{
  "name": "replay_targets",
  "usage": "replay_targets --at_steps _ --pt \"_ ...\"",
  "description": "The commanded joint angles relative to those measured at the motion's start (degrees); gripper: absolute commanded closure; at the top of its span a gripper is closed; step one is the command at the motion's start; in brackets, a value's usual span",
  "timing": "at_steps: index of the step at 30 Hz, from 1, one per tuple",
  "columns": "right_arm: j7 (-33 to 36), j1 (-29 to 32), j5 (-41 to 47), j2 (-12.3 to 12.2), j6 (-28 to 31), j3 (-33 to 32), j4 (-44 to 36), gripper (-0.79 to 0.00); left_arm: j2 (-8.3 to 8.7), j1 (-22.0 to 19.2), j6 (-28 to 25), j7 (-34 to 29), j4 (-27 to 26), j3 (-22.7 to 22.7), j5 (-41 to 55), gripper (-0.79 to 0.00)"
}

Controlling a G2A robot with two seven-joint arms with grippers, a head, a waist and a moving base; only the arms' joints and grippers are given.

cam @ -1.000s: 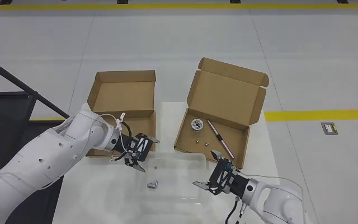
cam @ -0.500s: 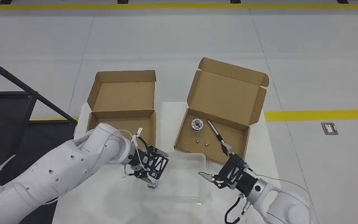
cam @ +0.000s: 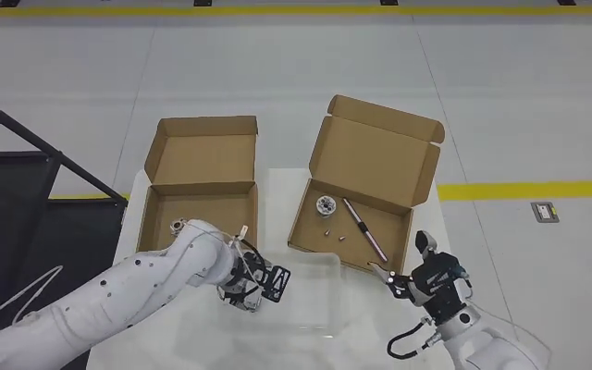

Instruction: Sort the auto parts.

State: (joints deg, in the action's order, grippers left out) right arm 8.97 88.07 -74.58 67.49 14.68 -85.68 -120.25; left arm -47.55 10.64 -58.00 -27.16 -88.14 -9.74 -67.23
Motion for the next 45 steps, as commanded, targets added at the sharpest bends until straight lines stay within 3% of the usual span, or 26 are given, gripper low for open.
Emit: replay_targets --at_steps 1,5,11,16,18,20,22,25,28,30,45 --pt "0.0 0.0 0.0 0.0 0.0 0.0 0.0 -0.785 0.00 0.0 0.0 1.7 0.0 0.0 0.1 -0.785" --pt "0.0 0.0 0.0 0.0 0.0 0.0 0.0 -0.785 0.16 1.5 1.5 2.2 0.8 -0.5 -0.3 -0.785" --pt "0.0 0.0 0.0 0.0 0.0 0.0 0.0 -0.785 0.08 3.1 1.2 -2.1 -0.9 -1.2 2.0 -0.785" --pt "0.0 0.0 0.0 0.0 0.0 0.0 0.0 -0.785 0.08 4.2 1.1 -7.8 -1.6 -1.4 4.7 -0.656" --pt "0.0 0.0 0.0 0.0 0.0 0.0 0.0 -0.785 -0.15 4.7 1.1 -9.9 -1.6 -1.2 6.5 -0.677" --pt "0.0 0.0 0.0 0.0 0.0 0.0 0.0 -0.785 -0.42 5.1 1.6 -11.5 -1.0 -1.2 7.7 -0.560" --pt "0.0 0.0 0.0 0.0 0.0 0.0 0.0 -0.785 -0.74 5.5 2.5 -13.0 -0.1 -1.3 8.5 -0.536" --pt "0.0 0.0 0.0 0.0 0.0 0.0 0.0 -0.785 -1.22 6.0 3.0 -14.9 1.4 -1.2 9.1 -0.434" --pt "0.0 0.0 0.0 0.0 0.0 0.0 0.0 -0.785 -1.78 6.4 2.5 -15.7 2.0 -1.2 10.3 -0.499" --pt "0.0 0.0 0.0 0.0 0.0 0.0 0.0 -0.785 -2.05 6.7 2.5 -16.9 2.7 -1.1 10.2 -0.496" --pt "0.0 0.0 0.0 0.0 0.0 0.0 0.0 -0.785 -4.18 9.0 4.8 -21.5 8.3 -1.2 13.7 -0.385"
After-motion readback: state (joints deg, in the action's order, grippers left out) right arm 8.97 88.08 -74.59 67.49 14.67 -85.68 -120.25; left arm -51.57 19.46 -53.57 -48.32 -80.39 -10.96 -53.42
